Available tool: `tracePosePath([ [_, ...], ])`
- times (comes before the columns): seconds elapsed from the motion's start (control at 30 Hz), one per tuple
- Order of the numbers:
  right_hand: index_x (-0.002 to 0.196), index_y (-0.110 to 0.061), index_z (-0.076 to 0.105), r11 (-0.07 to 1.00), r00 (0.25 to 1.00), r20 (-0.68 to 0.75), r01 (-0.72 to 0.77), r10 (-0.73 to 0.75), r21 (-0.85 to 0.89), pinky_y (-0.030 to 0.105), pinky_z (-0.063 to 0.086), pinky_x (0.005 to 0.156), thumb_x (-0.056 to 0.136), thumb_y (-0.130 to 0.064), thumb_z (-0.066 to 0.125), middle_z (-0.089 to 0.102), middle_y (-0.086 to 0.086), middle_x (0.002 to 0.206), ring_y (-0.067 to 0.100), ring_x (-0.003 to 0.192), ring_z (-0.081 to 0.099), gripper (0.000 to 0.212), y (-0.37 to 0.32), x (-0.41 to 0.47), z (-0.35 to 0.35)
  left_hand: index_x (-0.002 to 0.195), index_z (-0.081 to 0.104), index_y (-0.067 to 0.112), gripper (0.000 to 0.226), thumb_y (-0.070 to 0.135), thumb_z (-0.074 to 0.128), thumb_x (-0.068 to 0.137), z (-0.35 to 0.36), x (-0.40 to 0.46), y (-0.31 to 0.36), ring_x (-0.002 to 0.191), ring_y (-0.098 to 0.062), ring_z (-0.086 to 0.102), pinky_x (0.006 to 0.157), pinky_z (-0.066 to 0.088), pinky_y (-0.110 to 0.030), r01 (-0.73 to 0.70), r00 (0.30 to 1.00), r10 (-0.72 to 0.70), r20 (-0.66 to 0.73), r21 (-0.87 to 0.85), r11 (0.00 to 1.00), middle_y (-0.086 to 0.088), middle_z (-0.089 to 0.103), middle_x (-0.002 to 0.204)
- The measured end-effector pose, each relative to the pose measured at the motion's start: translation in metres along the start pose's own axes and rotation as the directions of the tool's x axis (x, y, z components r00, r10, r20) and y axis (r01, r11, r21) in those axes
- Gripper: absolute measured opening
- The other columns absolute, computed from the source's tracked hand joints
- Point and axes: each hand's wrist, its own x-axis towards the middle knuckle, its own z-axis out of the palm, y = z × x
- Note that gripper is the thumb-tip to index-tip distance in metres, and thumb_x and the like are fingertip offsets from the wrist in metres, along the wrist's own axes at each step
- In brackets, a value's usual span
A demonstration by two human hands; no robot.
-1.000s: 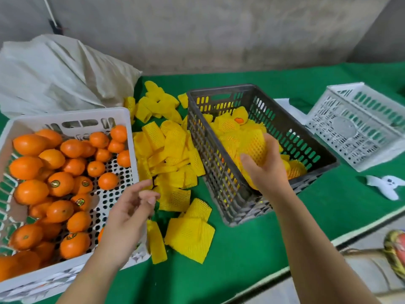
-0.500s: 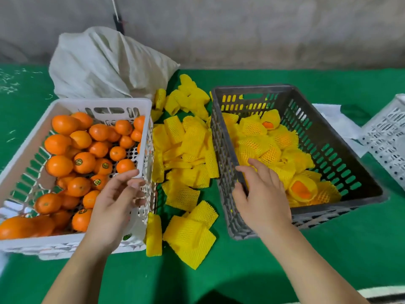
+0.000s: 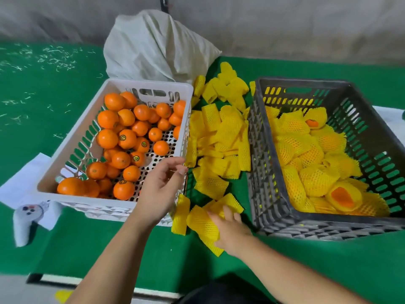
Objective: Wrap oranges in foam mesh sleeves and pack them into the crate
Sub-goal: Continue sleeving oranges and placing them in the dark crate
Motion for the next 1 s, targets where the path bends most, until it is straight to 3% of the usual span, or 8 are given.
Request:
tracePosePath([
  [0.23,0.133,-0.018,0.057,0.929,0.953,-0.291,0.030,0.085,0.370,0.042,0.046,0.101,0.087,0.011,0.049,0.046,0.009,0.130,0.031,0.117,0.052,0.055,-0.007,0.011,-0.013,0.120,0.070,0.025,0.020,0.016,0.058,0.107,-0.002,0.004,0.005,0.077,-0.008,0.063,0.071,0.056,-0.023,0.028,1.000,-0.026,0.018,-0.117,0.993,-0.013,0.068,0.103],
  [0.33,0.138,-0.027,0.059,0.741,0.885,-0.417,0.137,0.206,0.657,0.040,0.050,0.101,0.091,0.006,0.059,0.059,0.002,0.126,0.024,0.116,0.058,0.057,-0.019,0.010,-0.042,0.121,0.070,0.020,0.020,0.011,0.057,0.107,-0.003,0.006,0.007,0.076,-0.008,0.062,0.070,0.055,-0.022,0.066,0.997,-0.060,0.041,-0.178,0.982,-0.013,0.068,0.102],
  [0.47,0.097,-0.056,0.067,0.500,0.773,-0.574,0.396,0.270,0.770,0.013,0.052,0.075,0.092,-0.010,0.072,0.070,-0.027,0.093,0.002,0.090,0.065,0.046,-0.041,0.002,-0.083,0.122,0.069,0.013,0.019,0.011,0.058,0.107,-0.004,0.007,0.011,0.074,-0.010,0.062,0.069,0.055,-0.022,0.112,0.994,-0.104,0.045,-0.257,0.960,-0.001,0.069,0.096],
  [0.6,0.111,-0.044,0.066,0.326,0.771,-0.569,0.479,0.287,0.815,0.033,0.056,0.091,0.096,-0.022,0.071,0.072,-0.020,0.108,0.004,0.101,0.068,0.028,-0.065,-0.003,-0.111,0.120,0.072,0.014,0.019,0.013,0.059,0.107,-0.025,0.027,0.009,0.080,-0.017,0.068,0.069,0.057,-0.028,0.276,0.961,-0.241,0.134,-0.433,0.858,-0.006,0.074,0.104],
  [0.77,0.133,-0.033,0.063,0.242,0.820,-0.503,0.448,0.273,0.861,0.045,0.056,0.100,0.096,-0.030,0.071,0.071,-0.013,0.120,0.011,0.110,0.067,0.038,-0.082,-0.001,-0.123,0.135,0.062,0.018,0.030,0.025,0.057,0.106,-0.053,0.101,-0.020,0.079,-0.012,0.060,0.058,0.050,-0.018,0.332,0.943,-0.329,-0.051,0.211,0.919,0.001,0.067,0.113],
  [0.87,0.139,-0.031,0.058,0.239,0.832,-0.473,0.416,0.291,0.878,0.051,0.056,0.097,0.093,-0.043,0.072,0.068,-0.011,0.127,0.016,0.114,0.066,0.050,-0.091,0.002,-0.125,0.159,0.035,0.015,0.061,0.030,0.057,0.104,-0.048,0.142,-0.049,0.121,-0.033,0.058,0.094,0.053,-0.039,0.128,0.930,-0.349,0.118,0.785,0.607,-0.015,0.045,0.153],
  [0.93,0.141,-0.034,0.056,0.225,0.838,-0.456,0.403,0.300,0.887,0.043,0.062,0.078,0.089,-0.050,0.073,0.067,-0.010,0.129,0.019,0.106,0.067,0.057,-0.092,0.006,-0.125,0.167,0.011,0.022,0.080,0.033,0.059,0.103,-0.042,0.163,-0.071,0.148,-0.047,0.030,0.118,0.037,-0.053,0.001,0.895,-0.420,0.153,0.939,0.344,-0.016,0.016,0.170],
  [1.0,0.138,-0.042,0.056,0.165,0.858,-0.420,0.387,0.295,0.907,0.033,0.060,0.056,0.087,-0.052,0.074,0.067,-0.013,0.126,0.018,0.094,0.069,0.055,-0.093,0.006,-0.126,0.165,-0.014,0.028,0.095,0.024,0.057,0.102,-0.039,0.175,-0.090,0.153,-0.048,0.023,0.118,0.038,-0.054,0.014,0.847,-0.515,0.129,0.964,0.265,-0.010,-0.010,0.174],
])
